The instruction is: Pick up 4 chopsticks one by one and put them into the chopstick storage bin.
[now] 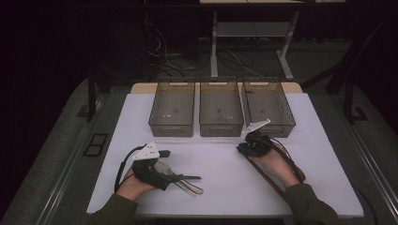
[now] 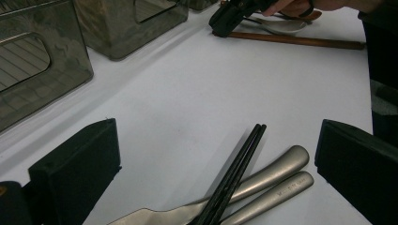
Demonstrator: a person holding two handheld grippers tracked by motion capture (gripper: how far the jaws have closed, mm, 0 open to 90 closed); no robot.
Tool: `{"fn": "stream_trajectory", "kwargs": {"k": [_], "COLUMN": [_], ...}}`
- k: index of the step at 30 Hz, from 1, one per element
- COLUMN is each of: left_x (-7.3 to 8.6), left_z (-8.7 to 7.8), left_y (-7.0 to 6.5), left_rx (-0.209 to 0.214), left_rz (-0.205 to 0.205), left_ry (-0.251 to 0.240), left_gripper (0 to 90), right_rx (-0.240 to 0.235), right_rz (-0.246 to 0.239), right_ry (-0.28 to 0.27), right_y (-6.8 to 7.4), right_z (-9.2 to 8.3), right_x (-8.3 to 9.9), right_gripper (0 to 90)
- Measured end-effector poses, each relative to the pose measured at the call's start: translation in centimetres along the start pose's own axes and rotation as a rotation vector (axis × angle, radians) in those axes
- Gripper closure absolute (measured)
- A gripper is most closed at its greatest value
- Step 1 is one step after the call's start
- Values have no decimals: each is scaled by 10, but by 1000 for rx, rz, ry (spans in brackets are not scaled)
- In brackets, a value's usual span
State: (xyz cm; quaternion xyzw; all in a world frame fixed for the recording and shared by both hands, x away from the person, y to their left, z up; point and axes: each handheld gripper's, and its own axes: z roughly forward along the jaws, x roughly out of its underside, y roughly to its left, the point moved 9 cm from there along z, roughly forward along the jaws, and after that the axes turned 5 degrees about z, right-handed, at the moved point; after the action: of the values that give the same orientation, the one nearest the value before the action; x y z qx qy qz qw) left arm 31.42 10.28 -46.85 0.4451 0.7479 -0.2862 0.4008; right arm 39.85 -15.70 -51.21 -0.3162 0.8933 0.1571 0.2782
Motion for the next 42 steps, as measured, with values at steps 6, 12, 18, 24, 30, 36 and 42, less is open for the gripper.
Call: {"fn": "stream_trajectory", "kwargs": {"k": [6,12,18,24,30,36,42], "left_x": [0,0,0,0,0,0,0], "left_z": [0,0,0,-1,-1,-1,-2], "left_y": [0,0,0,0,0,0,0], "left_rx": [0,2,2,0,1,1,1], "left_rz": [0,0,1,-2,-1,-1,-2], "left_ry": [0,2,1,-2,1,0,-2], "left_gripper": [0,0,0,0,0,0,0], "right_rx": [10,16,3,-2,-18,-42,-66], "right_rz": [-8,-10,-13,-27,-47,-80,-115], "right_ry": [1,-5,-7,-8,-9,-8,-4], "right_y": [1,2,8,14,25,40,59], "right_z": [0,1,4,9,14,19,24], "right_x": [0,-1,-5,-10,-15,-20,-24], "right_gripper": [795,798,803,805,806,807,807]}}
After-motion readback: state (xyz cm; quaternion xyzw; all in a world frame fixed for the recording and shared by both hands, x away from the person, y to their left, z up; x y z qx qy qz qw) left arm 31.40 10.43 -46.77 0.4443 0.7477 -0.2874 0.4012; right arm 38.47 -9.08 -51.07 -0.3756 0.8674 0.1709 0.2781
